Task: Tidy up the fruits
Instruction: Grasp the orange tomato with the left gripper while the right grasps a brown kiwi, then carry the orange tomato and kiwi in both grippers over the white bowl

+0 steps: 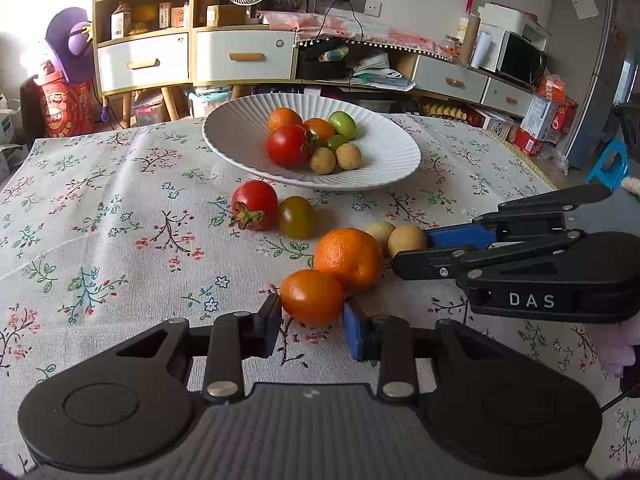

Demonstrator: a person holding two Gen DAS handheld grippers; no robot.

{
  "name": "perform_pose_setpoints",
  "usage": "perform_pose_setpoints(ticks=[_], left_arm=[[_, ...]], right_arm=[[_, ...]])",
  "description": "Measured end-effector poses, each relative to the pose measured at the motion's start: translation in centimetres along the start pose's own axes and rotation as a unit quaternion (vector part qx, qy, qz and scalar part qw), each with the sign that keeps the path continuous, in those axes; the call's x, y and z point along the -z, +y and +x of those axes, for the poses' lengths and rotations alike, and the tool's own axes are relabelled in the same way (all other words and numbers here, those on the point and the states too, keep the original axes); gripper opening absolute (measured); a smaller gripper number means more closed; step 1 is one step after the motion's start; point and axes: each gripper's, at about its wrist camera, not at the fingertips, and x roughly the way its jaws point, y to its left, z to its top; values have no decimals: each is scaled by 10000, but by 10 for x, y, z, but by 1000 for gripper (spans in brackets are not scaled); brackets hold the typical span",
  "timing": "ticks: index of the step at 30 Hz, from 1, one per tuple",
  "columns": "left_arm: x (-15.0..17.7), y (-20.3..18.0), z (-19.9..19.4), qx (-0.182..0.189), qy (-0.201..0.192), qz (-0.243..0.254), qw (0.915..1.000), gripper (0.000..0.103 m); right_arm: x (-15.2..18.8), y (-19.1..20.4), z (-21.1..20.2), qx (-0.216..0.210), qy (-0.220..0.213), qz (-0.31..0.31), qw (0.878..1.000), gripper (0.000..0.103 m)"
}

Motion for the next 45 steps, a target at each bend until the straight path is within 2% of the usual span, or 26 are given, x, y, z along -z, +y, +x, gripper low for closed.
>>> perform_pose_setpoints(ticks=[12,19,23,27,32,45], left_arm=[[-11,-4,-12,135,-23,-85,9999,27],[-27,-11,-21,177,-321,-240,9990,27],[-37,-19,-23,135,-470,-142,9987,27],[-48,-23,-12,129,-452,-61,9989,27],[-66,-23,8,227,-441,-290,9983,27],[-79,-19,53,260,-235,-498,9981,27]], right_arm=[[-9,-2,-13,20,-39,63,10000,22],[-18,-10,-18,103,-262,150,9995,22],[-25,-18,-17,203,-366,182,9990,22],[-32,-30,-13,346,-458,151,9982,22],[-41,-50,-6,428,-564,226,9972,22],[-52,-76,21,318,-564,167,9978,22]])
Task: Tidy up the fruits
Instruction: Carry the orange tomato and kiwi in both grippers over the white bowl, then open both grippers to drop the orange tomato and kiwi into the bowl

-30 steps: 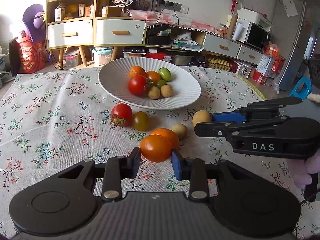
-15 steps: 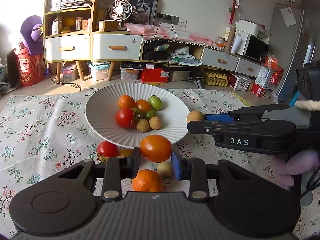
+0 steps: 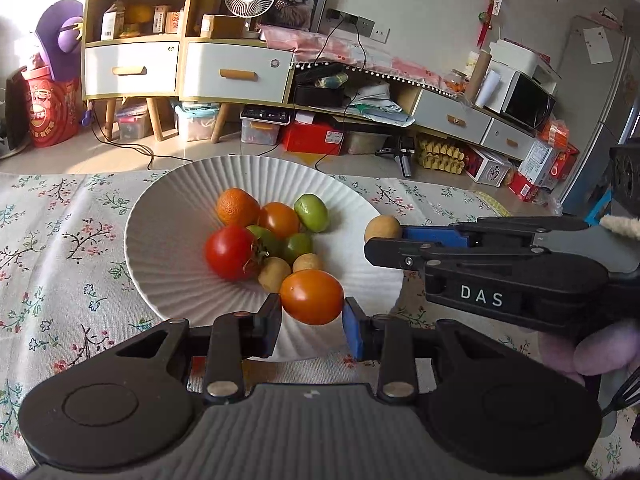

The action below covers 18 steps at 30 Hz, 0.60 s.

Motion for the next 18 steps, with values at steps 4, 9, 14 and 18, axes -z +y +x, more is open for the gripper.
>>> perform_pose_setpoints(ticks=[4,9,14,18], left_arm=[[1,2,9,16,46,-63,10000,27],[2,2,14,30,-7,-68,10000,27],[1,5,17,47,-40,-1,10000,27],[1,5,15,93,-74,2,9999,28]], right_arm=[[0,-5,8,-21,28,90,10000,22],[0,-9,16,-11,96,122,9999,22],[1,-11,20,-93,103,152,9998,22],[0,-10,20,-133,124,150,9997,22]])
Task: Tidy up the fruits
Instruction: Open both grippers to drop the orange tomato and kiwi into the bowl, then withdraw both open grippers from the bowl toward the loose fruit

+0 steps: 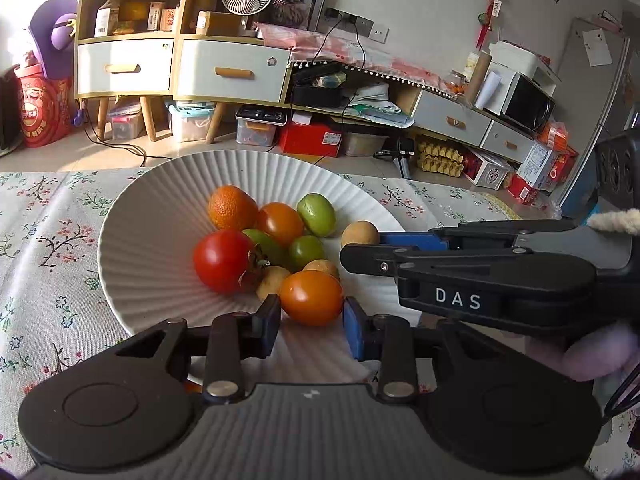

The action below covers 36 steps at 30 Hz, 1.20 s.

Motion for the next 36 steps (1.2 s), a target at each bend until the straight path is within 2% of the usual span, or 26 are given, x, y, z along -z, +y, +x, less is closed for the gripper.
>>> perform_pose_setpoints(ticks=[6,8,16,20,23,27,29,36], left_arm=[[-1,1,-2,108,-27,-3,9999,34],[-2,1,-4,94,-68,53,9999,41],[0,2,-21,7,-154,109,9998,58],[1,3,-33,-97,-175,173,9996,69],[4,5,-43,-167,-180,194,9995,76],[9,8,-57,-262,-63,334,9991,77],[12,10,-63,-327,-52,395,9987,85],[20,17,-84,-442,92,419,9981,88]], right_arm=[[-2,-1,-3,20,24,65,10000,26],[-2,-1,-5,37,27,91,9999,27],[1,3,-21,142,1,145,9998,39],[3,6,-32,198,-40,196,9996,56],[5,10,-38,238,-32,232,9994,62],[9,18,-49,299,-17,310,9991,72],[12,21,-54,317,1,331,9990,77],[20,34,-71,327,-70,422,9986,94]])
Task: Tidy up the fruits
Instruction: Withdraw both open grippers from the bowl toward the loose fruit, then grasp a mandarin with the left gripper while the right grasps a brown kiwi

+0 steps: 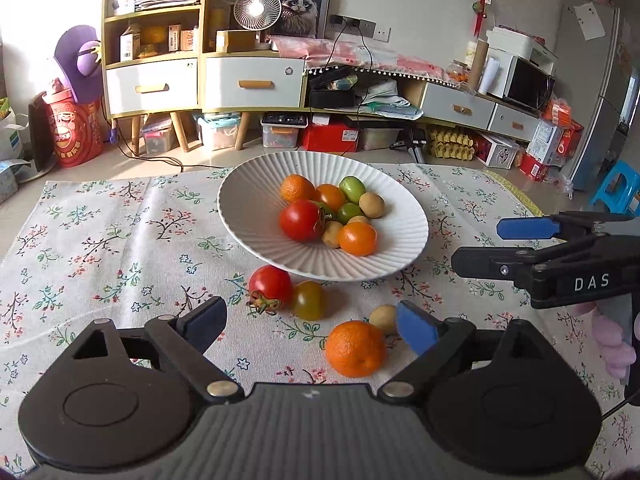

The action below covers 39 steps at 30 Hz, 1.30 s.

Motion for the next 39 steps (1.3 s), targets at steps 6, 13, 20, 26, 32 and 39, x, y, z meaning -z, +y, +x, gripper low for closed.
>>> perform_pose_setpoints(ticks=[6,13,20,26,32,39], left_arm=[[14,4,-14,-144,59,91,9998,97],[36,14,-17,-207,94,-24,9997,97],[49,14,-15,-163,92,-83,9998,97],[51,14,-6,-125,53,-65,9999,97],[50,9,7,0,-15,-74,10000,97],[53,1,19,415,-58,31,9991,72]], right_arm=[[13,13,-5,94,37,-97,9999,101],[26,23,-8,53,22,-200,9998,102],[41,28,-10,65,62,-305,9995,102],[49,28,0,225,170,-307,9991,102],[56,29,10,323,289,-450,9980,102],[59,24,13,305,395,-412,9979,98]])
